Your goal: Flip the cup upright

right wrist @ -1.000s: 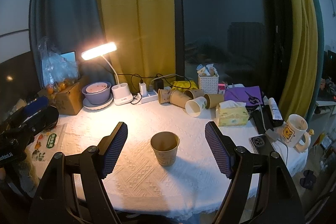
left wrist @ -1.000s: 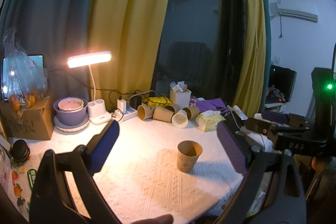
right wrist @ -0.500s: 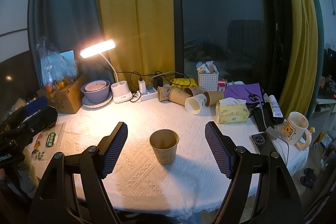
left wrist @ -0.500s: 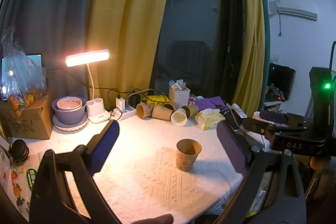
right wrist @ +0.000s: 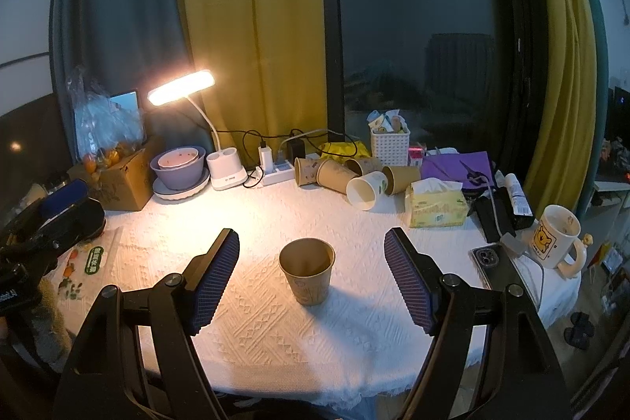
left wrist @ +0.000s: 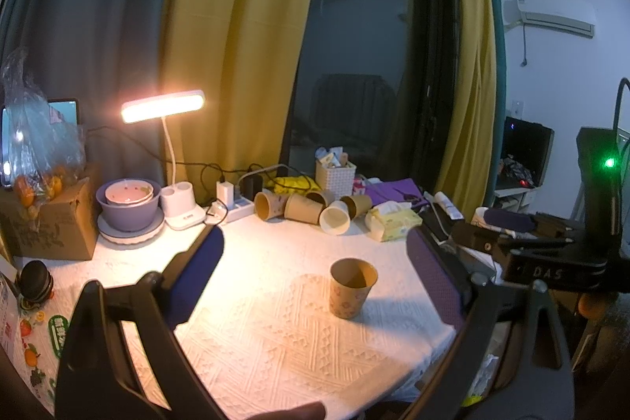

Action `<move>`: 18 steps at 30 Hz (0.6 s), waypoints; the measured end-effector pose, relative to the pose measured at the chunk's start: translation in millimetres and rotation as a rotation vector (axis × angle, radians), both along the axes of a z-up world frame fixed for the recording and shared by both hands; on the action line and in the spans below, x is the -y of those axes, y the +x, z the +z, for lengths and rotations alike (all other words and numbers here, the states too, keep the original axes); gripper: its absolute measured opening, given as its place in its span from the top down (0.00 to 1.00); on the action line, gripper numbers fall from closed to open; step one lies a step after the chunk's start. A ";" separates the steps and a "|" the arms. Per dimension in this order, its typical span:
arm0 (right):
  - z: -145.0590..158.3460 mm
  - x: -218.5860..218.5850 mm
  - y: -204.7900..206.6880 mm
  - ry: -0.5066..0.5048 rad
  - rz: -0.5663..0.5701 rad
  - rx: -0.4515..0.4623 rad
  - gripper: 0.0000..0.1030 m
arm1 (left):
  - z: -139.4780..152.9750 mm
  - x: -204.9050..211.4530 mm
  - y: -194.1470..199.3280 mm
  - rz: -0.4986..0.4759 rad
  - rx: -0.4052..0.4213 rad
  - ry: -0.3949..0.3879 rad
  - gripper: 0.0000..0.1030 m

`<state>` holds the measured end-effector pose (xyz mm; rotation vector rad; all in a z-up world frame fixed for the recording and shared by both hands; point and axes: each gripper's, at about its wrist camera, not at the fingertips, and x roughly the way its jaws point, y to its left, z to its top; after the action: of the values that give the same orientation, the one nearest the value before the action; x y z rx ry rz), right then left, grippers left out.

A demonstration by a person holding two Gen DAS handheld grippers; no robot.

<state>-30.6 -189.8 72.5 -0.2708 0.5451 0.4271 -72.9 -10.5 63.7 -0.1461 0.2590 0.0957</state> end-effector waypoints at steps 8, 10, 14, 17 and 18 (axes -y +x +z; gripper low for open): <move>-0.6 0.0 -0.6 0.001 0.000 -0.001 0.23 | 0.3 0.2 0.2 0.001 0.000 0.000 0.08; -0.3 0.1 0.1 0.000 -0.001 -0.002 0.23 | 0.3 0.2 0.4 0.000 0.000 0.000 0.08; -1.9 -0.1 -0.3 0.000 -0.001 -0.005 0.23 | 0.3 0.4 0.5 0.000 -0.001 0.000 0.08; -1.7 0.0 0.3 0.001 -0.002 -0.005 0.23 | 0.3 0.6 0.6 0.000 -0.001 -0.001 0.08; -2.5 0.0 -0.4 0.001 -0.003 -0.006 0.23 | 0.2 0.9 0.5 0.000 -0.002 -0.001 0.08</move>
<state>-31.0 -189.8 70.0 -0.2683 0.5510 0.4255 -72.3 -11.3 63.9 -0.1468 0.2608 0.0956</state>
